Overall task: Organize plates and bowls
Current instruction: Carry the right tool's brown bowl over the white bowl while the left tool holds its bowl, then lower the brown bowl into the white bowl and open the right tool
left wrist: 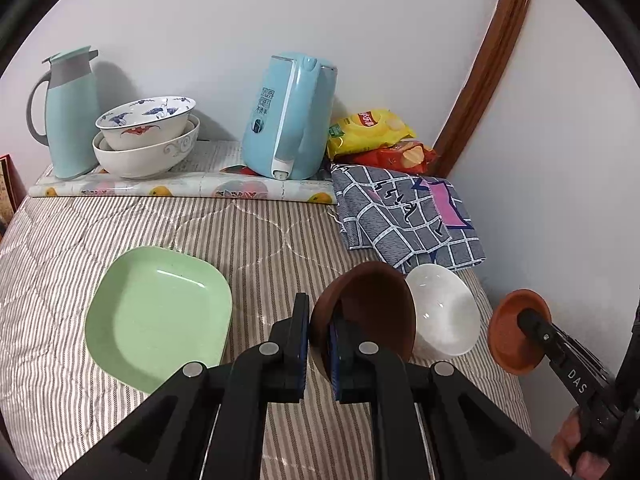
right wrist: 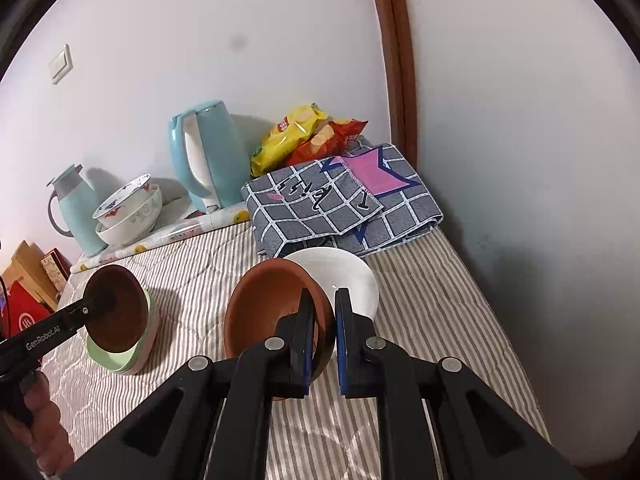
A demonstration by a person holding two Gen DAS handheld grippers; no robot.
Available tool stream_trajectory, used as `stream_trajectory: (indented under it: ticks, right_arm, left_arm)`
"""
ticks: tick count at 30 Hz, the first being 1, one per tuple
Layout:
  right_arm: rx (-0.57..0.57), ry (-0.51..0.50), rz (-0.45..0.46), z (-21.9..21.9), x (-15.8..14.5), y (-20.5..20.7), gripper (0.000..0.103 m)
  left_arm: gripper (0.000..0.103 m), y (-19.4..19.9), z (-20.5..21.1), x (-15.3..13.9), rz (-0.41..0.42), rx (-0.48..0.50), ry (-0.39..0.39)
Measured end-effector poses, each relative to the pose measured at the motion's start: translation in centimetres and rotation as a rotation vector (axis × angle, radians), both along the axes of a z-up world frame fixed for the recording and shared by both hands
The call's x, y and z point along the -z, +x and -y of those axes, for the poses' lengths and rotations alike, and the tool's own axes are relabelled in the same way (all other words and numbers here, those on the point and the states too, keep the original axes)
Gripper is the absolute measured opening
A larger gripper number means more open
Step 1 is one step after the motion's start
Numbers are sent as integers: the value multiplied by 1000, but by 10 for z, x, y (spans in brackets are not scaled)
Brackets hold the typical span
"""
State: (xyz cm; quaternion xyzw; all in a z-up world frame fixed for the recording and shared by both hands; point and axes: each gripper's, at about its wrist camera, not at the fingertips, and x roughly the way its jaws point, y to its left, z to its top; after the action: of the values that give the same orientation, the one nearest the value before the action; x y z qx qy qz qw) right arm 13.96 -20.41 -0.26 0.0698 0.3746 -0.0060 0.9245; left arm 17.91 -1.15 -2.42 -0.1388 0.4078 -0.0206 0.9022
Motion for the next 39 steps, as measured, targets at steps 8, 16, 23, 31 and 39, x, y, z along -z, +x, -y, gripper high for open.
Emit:
stream_trajectory:
  ticks: [8,16,23,31,39]
  right_arm:
    - [4,-6,-33,2,18,25,10]
    - [-6,-10,-90,4,46,50,10]
    - [-10,-25,-130,4,65,69,10]
    - [-16,-32,-164,0,79,84,10]
    - [-9,-14,-189,1,89,92,10]
  left_arm:
    - [9,17,-3,8,-20,-12,3]
    - [9,35,-2,22,-49,-15,-1]
    - [9,47,2,33,-69,-8,2]
    - [9,59,2,45,-94,-6,-11]
    - [9,63,2,55,-113,-8,-20]
